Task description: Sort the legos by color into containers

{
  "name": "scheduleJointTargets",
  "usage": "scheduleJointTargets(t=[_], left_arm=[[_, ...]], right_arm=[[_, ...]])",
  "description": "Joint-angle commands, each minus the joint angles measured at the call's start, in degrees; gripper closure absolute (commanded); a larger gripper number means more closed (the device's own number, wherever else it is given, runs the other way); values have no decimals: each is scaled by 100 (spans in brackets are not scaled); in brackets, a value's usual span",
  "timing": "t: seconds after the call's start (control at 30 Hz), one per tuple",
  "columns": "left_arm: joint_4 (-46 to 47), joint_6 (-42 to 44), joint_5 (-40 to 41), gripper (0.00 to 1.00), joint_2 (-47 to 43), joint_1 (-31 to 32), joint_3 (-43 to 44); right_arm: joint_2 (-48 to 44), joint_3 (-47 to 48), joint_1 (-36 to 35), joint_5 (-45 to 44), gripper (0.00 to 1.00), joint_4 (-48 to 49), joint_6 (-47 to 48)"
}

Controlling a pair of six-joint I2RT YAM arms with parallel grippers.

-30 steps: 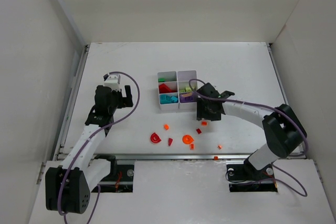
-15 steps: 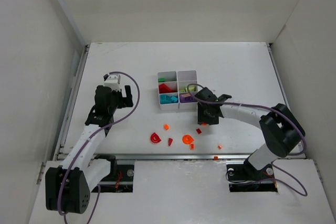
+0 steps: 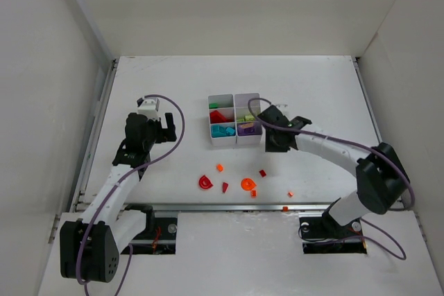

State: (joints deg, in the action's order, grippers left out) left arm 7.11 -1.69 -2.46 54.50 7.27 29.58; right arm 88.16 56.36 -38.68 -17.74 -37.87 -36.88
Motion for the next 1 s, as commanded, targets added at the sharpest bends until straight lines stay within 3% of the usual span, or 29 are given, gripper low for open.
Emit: scheduleJointTargets(t=[0.0,0.13,0.37,0.63,0.73,0.77,0.8,0.9,0.97], left_arm=[[238,-155,-114,9,-80,-32,-93],[361,-156,-167,9,-27,-32,-198],[361,-156,-167,9,-89,-32,-199],[361,-156,-167,9,-89,-85,-199],[361,-156,-167,9,-89,-137,-199],[413,-156,-167,9,-89,-138,-199],[414,-156,-167,9,-89,-138,-199],[414,-209,-167,9,-89,-138,-199],[414,-209,-167,9,-89,-138,-199]], right_arm=[[-703,902,-140,-870,100,-133,435],[-652,1822,78,-618,100,822,1384],[1395,3967,308,-485,100,439,2009],[2380,4805,361,-432,98,491,2010],[2433,4806,361,-196,83,491,2010],[2434,4806,361,-195,62,491,2010],[2434,4806,361,-108,48,491,2010],[2434,4806,361,15,15,412,2010],[2277,4806,361,68,6,254,2010]])
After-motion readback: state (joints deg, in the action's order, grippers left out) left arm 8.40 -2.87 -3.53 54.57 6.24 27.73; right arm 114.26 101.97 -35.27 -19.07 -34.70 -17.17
